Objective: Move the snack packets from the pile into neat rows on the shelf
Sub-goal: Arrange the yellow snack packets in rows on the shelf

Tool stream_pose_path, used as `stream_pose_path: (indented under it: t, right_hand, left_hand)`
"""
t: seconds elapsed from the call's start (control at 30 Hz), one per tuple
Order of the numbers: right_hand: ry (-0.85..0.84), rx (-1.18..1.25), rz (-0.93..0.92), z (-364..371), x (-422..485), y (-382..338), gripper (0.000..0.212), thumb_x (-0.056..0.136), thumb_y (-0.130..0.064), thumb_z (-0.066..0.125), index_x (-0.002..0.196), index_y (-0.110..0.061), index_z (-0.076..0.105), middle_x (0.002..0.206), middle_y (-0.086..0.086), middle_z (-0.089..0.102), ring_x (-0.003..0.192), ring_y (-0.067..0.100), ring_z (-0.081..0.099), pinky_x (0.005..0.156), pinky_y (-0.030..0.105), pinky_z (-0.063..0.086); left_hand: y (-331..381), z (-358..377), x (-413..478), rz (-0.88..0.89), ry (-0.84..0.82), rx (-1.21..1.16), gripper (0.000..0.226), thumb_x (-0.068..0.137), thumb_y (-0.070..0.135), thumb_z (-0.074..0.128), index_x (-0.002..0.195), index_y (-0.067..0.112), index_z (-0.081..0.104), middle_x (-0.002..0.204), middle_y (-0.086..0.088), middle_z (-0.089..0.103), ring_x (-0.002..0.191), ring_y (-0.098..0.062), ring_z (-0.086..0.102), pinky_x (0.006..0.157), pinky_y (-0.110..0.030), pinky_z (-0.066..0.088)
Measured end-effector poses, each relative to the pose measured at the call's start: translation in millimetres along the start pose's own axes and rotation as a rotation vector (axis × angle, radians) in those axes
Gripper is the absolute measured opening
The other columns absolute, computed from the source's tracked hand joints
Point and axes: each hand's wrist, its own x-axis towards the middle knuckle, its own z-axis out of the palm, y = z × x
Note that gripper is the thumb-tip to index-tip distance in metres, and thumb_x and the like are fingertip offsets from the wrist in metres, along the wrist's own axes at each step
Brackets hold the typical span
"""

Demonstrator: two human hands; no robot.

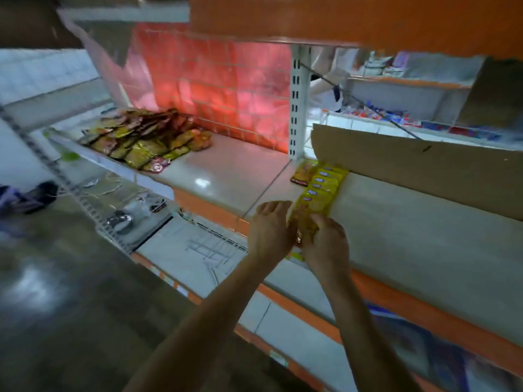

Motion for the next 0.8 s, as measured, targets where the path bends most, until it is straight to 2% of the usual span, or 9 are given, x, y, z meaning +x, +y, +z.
stream_pose_path:
  t: [0.13,0.33,0.63,0.8]
  right_hand:
    - [-0.042,0.048,-0.07,37.9,-1.4,-46.0,0.033,0.084,-0.007,0.061,0.117,-0.007,0.063,0.119,0.01,0.064,0.115,0.031,0.054,0.096,0.038,0.041]
    - [-0.14,0.036,-0.165,94.0,19.3,-97.4,0.038,0.089,-0.01,0.059,0.126,-0.009,0.058,0.128,0.005,0.06,0.122,0.024,0.049,0.1,0.03,0.038]
    - [-0.226,0.106,-0.115,201.7,92.7,-169.6,0.038,0.091,-0.017,0.058,0.129,-0.016,0.055,0.134,0.003,0.055,0.125,0.02,0.045,0.104,0.033,0.039]
    - [-0.273,0.084,-0.145,257.4,148.8,-204.4,0.039,0.089,-0.016,0.057,0.128,-0.014,0.056,0.132,0.006,0.056,0.124,0.023,0.046,0.102,0.03,0.034]
  left_hand:
    - [-51.1,-30.0,3.4,-0.075,0.012,0.025,0.042,0.091,0.026,0.059,0.129,0.01,0.057,0.128,-0.009,0.061,0.122,-0.03,0.049,0.102,-0.039,0.041]
    - [-119.2,-67.8,21.9,-0.193,0.075,0.06,0.046,0.094,0.033,0.056,0.136,0.014,0.051,0.136,-0.007,0.055,0.127,-0.027,0.045,0.105,-0.038,0.038]
    - [-234.5,-101.3,81.9,-0.366,0.041,0.177,0.051,0.094,0.037,0.053,0.139,0.013,0.046,0.138,-0.01,0.051,0.127,-0.031,0.042,0.103,-0.037,0.035]
    - [-296.0,-111.3,132.0,-0.43,0.002,0.226,0.041,0.092,0.034,0.056,0.128,0.013,0.056,0.123,-0.011,0.06,0.115,-0.032,0.049,0.093,-0.039,0.042]
